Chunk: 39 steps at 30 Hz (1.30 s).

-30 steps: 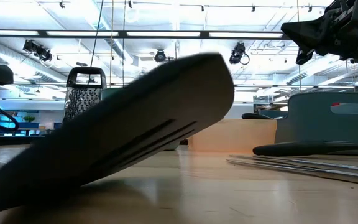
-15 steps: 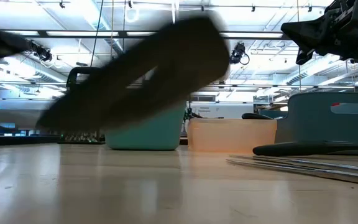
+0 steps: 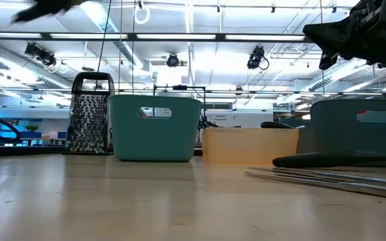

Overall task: Pick & Place Kitchen Items
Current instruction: Put the spatula into the green container

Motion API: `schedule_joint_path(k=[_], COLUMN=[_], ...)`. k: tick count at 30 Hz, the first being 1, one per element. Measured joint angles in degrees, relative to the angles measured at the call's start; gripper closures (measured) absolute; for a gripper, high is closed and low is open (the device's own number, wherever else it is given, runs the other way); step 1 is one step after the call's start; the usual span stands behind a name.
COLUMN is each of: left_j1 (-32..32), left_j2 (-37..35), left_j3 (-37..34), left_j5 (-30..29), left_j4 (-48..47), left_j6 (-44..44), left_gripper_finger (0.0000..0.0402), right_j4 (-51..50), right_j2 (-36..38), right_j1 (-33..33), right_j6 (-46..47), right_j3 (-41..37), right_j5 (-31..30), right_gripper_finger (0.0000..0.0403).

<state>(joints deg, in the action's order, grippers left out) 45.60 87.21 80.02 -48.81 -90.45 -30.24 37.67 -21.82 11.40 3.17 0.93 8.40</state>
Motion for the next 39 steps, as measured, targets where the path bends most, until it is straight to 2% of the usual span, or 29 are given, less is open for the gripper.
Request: schedule_joint_path(k=[3, 7, 10, 16, 17, 20, 23, 31, 36, 39], left_j1=[-2.47, -7.92, -13.23, -25.87, -28.26, -35.02, -40.86, -56.84, -62.02, -62.59], left_j2=[-1.78, -2.35, -3.40, -4.20, -4.23, -4.56, -4.75, -5.32, -8.39, -11.47], left_j3=[2.47, 4.21, 4.19, 3.11, 3.07, 2.90, 2.92, 2.92, 2.96, 2.96], left_j5=[-9.53, -23.11, -26.88, -40.53, -41.18, -39.22, -41.25, -40.27, -33.58, -22.28], left_j4=[1.87, 0.64, 0.03, 0.43, 0.38, 0.31, 0.46, 0.55, 1.75, 9.32], left_j6=[13.63, 23.07, 31.70, 50.92, 53.36, 54.61, 53.59, 54.90, 63.02, 71.17], left_gripper_finger=[0.0318, 0.0318, 0.0318, 0.0318, 0.0318, 0.0318, 0.0318, 0.0318, 0.0318, 0.0318], right_j4=[0.02, 0.02, 0.02, 0.02, 0.02, 0.02, 0.02, 0.02, 0.04, 0.32], right_j2=[0.00, -0.02, -0.02, -0.02, -0.02, -0.02, -0.02, -0.02, 0.00, -0.01], right_j1=[0.00, 0.00, 0.00, 0.02, 0.02, 0.02, 0.02, 0.02, 0.02, 0.02], right_j6=[0.00, 0.47, 0.47, 0.47, 0.45, 0.45, 0.45, 0.43, -0.15, -0.61], right_j3=[0.00, 0.00, 0.00, 0.00, 0.00, 0.00, 0.00, 0.00, 0.00, 0.00], right_j5=[0.00, -0.02, -0.02, 0.00, -0.02, -0.02, -0.02, -0.02, -0.30, -2.32], right_gripper_finger=[0.0397, 0.0397, 0.0397, 0.0397, 0.0397, 0.0397, 0.0397, 0.0397, 0.0397, 0.0397])
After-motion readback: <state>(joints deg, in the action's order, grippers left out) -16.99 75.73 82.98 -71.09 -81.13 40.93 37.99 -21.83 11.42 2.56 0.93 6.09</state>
